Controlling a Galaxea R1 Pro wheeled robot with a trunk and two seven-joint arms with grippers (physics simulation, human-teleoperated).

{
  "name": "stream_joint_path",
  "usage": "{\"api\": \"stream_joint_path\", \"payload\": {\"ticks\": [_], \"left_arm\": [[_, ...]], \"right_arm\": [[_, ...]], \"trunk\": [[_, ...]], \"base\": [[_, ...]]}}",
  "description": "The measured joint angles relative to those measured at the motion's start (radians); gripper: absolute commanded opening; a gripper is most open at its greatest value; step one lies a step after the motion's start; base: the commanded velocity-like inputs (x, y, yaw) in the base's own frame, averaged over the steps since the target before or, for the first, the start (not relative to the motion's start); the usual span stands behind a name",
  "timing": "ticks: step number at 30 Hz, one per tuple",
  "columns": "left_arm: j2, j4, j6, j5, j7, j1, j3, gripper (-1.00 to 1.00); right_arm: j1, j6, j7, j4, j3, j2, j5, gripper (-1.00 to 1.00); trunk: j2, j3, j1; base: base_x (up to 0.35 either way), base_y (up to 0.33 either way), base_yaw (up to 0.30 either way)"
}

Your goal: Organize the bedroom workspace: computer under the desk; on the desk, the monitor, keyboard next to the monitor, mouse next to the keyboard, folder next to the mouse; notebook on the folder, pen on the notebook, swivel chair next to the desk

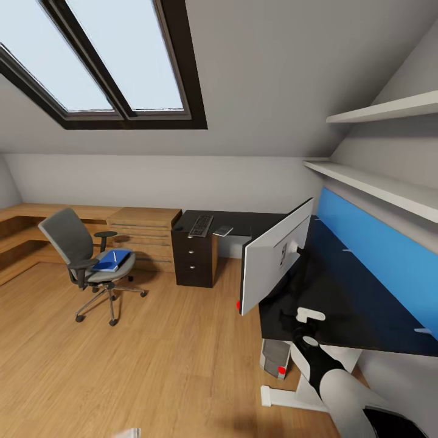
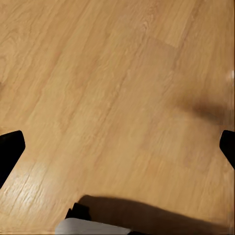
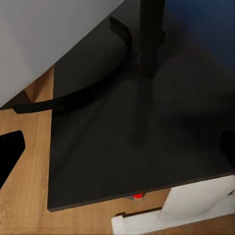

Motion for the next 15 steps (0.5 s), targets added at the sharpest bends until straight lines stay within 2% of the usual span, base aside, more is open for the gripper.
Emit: {"api": "stream_joint_path", "payload": {"ticks": [2, 3, 4, 5, 6, 7, 9, 11, 15], "left_arm": [[0.0, -0.07, 0.217, 0.001, 0.001, -0.061, 0.028, 1.0], [-0.001, -0.095, 0.268, 0.001, 0.001, -0.076, 0.042, 1.0], [-0.004, -0.146, 0.347, 0.0, 0.0, -0.097, 0.074, 1.0], [-0.005, -0.177, 0.381, 0.0, -0.001, -0.107, 0.092, 1.0], [-0.007, -0.24, 0.429, 0.0, -0.002, -0.118, 0.128, 1.0], [-0.009, -0.352, 0.486, 0.0, -0.002, -0.133, 0.176, 1.0], [-0.009, -0.383, 0.497, -0.002, -0.002, -0.137, 0.186, 1.0], [-0.005, -0.413, 0.504, -0.006, -0.002, -0.135, 0.196, 1.0], [0.004, -0.488, 0.504, -0.01, -0.001, -0.101, 0.199, 1.0]], "right_arm": [[0.0, 0.002, -0.01, -0.004, -0.001, 0.002, -0.001, 1.0], [0.0, 0.002, -0.013, -0.006, -0.001, 0.002, -0.001, 1.0], [0.0, 0.002, -0.017, -0.011, -0.001, 0.002, -0.001, 1.0], [0.0, 0.002, -0.019, -0.016, -0.001, 0.002, -0.001, 1.0], [-0.001, 0.002, -0.022, -0.031, 0.0, 0.002, 0.0, 1.0], [0.0, 0.0, -0.011, -0.09, 0.002, -0.001, 0.001, 1.0], [0.001, -0.002, 0.003, -0.119, 0.002, -0.002, 0.001, 1.0], [0.004, -0.009, 0.044, -0.167, 0.003, -0.004, 0.006, 1.0], [0.008, -0.012, 0.064, -0.219, 0.003, -0.006, 0.008, 1.0]], "trunk": [[0.0, 0.0, 0.0], [0.0, 0.0, 0.0], [0.0, 0.0, 0.0], [0.0, 0.0, 0.0], [0.0, 0.0, 0.0], [0.0, 0.0, 0.0], [0.0, 0.0, 0.0], [0.0, 0.0, 0.0], [0.0, 0.0, 0.0]], "base": [[0.0, 0.0, 0.0], [0.0, 0.0, 0.0], [0.0, 0.0, 0.0], [0.0, 0.0, 0.0], [0.0, 0.0, 0.0], [0.0, 0.0, 0.0], [0.0, 0.0, 0.0], [0.0, 0.0, 0.0], [0.0, 0.0, 0.0]]}}
